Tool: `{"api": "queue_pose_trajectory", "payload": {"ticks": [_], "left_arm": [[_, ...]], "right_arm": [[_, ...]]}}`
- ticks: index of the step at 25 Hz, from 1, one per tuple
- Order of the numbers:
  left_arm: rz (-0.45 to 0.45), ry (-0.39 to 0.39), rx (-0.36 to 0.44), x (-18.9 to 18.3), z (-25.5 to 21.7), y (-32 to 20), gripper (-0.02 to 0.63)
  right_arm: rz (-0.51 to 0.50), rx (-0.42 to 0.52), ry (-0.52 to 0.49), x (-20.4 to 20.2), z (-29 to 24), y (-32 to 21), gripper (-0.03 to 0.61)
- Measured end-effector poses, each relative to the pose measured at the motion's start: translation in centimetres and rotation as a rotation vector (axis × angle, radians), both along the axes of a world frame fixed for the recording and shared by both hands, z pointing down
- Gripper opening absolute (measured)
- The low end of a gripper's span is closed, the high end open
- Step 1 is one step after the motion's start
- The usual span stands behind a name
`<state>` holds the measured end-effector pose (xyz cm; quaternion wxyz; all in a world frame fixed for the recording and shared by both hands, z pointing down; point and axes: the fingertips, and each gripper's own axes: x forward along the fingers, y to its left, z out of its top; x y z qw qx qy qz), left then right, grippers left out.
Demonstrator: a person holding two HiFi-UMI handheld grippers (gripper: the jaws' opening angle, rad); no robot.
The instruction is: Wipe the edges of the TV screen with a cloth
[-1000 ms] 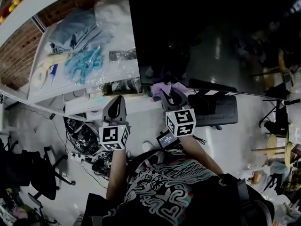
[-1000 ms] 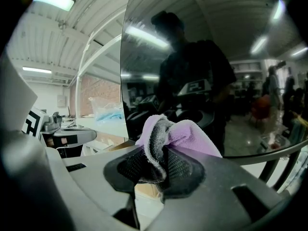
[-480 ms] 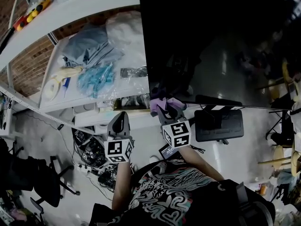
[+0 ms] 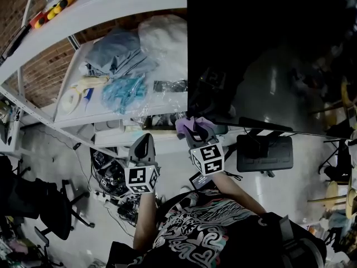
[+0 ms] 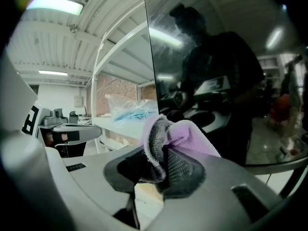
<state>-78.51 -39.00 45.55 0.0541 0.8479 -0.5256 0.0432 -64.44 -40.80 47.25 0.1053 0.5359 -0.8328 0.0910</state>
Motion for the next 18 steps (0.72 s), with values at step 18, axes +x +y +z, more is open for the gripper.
{"api": "queue_pose_trajectory", "payload": {"ticks": [18], "left_arm": [[0.042, 0.008, 0.014, 2.7, 0.0, 1.3, 0.018]], "right_arm": [[-0.045, 0.048, -0.037, -0.3, -1.5, 3.7, 0.121]]}}
